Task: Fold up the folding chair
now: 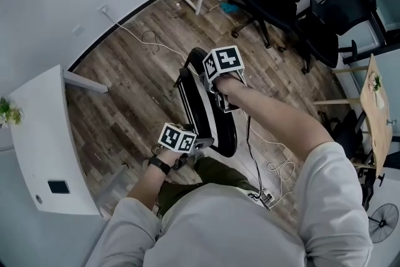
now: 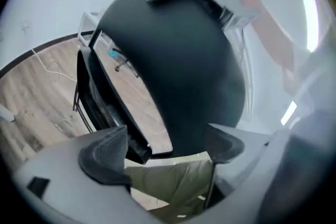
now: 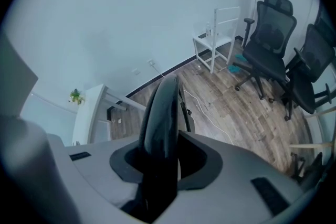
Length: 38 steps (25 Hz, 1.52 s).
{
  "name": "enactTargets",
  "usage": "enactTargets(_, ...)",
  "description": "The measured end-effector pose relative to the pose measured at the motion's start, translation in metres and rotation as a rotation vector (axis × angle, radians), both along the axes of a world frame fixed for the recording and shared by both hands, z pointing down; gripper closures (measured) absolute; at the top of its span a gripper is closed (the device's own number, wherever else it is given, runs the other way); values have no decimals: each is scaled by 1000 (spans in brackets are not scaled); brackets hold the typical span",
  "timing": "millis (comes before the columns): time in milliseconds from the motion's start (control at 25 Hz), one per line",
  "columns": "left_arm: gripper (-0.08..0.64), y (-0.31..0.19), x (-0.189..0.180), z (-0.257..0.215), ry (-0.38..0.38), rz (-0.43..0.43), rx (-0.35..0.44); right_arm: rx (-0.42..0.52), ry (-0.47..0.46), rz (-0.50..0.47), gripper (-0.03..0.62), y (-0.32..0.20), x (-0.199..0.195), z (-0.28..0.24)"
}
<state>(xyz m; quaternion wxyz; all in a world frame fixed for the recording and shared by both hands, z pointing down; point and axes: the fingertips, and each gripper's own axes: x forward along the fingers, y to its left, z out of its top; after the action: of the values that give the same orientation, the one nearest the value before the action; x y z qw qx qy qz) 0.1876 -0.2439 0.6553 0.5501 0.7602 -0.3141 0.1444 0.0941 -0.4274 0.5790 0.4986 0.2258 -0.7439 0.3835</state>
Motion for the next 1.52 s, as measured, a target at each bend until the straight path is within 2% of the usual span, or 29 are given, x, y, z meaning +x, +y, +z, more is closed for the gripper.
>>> enactTargets(120, 120, -8, 5, -75, 18, -131, 53, -15, 17, -7, 472, 2, -1, 0)
enactTargets(240, 120, -17, 22, -115, -42, -200, 108, -32, 36, -26, 471, 7, -5, 1)
enactTargets(360, 120, -26, 31, -122, -155, -240, 141, -39, 39, -47, 464, 17, -14, 0)
enactTargets(520, 121, -32, 22, -100, -372, -249, 139, -38, 33, -77, 451, 32, -34, -2)
enactTargets(640, 127, -29, 11, -88, -443, -246, 138, -21, 42, -111, 447, 44, -50, -2)
enactTargets(880, 187, -7, -15, -86, -492, -227, 104, 35, 98, -133, 479, 64, -73, 0)
enactTargets(1160, 242, 35, -64, -88, -472, -271, 69, 87, 148, -147, 488, 102, -117, -1)
enactTargets(1520, 264, 110, -154, -100, -495, -281, 96, 93, 152, -101, 506, 166, -191, -16)
